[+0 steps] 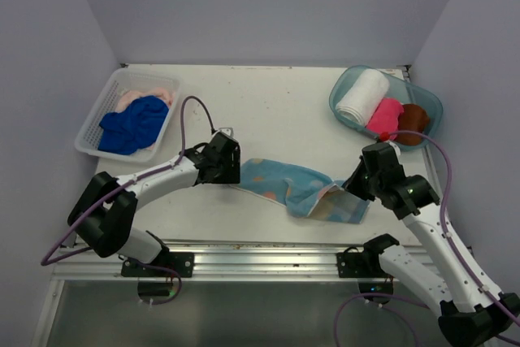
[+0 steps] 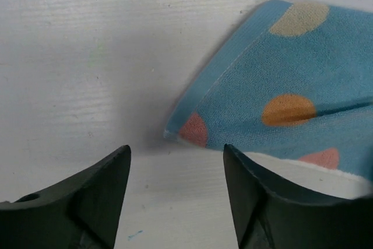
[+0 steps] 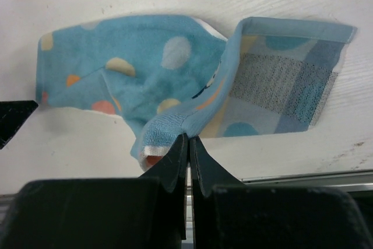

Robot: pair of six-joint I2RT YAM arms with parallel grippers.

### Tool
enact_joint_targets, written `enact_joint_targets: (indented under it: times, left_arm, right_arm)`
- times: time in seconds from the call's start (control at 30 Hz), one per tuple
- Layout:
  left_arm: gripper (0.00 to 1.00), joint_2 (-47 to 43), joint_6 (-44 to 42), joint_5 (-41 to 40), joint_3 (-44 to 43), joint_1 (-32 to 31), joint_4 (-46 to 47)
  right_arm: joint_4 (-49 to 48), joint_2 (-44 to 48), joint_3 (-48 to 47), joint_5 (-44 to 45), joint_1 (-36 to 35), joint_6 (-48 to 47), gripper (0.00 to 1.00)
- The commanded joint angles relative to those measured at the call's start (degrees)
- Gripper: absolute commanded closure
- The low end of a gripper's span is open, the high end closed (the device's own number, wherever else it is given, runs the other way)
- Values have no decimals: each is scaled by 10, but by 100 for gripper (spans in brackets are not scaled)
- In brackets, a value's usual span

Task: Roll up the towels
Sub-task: Flatten the towel

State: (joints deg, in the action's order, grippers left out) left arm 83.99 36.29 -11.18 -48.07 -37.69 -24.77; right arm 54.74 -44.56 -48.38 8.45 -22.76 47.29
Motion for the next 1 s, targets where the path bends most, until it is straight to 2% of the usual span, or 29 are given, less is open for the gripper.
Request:
enact_joint_targets:
  times: [0.0, 0.07, 0.17, 0.43, 0.53, 0.6, 0.63, 0.7, 0.73, 0.97]
  left_arm:
    - [28, 2, 36, 18, -4, 3, 30]
    - [28, 13, 41, 24, -16, 3, 32]
    - [38, 35, 50, 6, -30, -3, 21]
    - [38, 86, 70, -49, -37, -25, 9]
    - [40, 99, 69, -45, -36, -26, 17]
    - [45, 112, 68, -38, -36, -26, 24]
    - [53, 117, 67, -37, -39, -31, 26]
    - [61, 137, 68, -37, -44, -36, 29]
    - [69, 144, 69, -37, -51, -41, 27]
    - [92, 166, 70, -39, -65, -47, 16]
  right_arm:
    - [-19, 10, 7, -14, -1, -7, 100]
    - [-17, 11, 6, -11, 0, -8, 100]
    - [-14, 14, 4, -6, -1, -8, 100]
    - [-15, 11, 6, -4, -1, -6, 100]
    - [-13, 10, 5, -1, -1, -7, 100]
    - [-13, 10, 5, -1, -1, -7, 100]
    - [-14, 10, 5, -1, 0, -5, 100]
    - [-13, 10, 6, -1, -1, -4, 100]
    - [-13, 10, 6, 0, 0, -4, 100]
    - [-4, 14, 4, 10, -1, -4, 100]
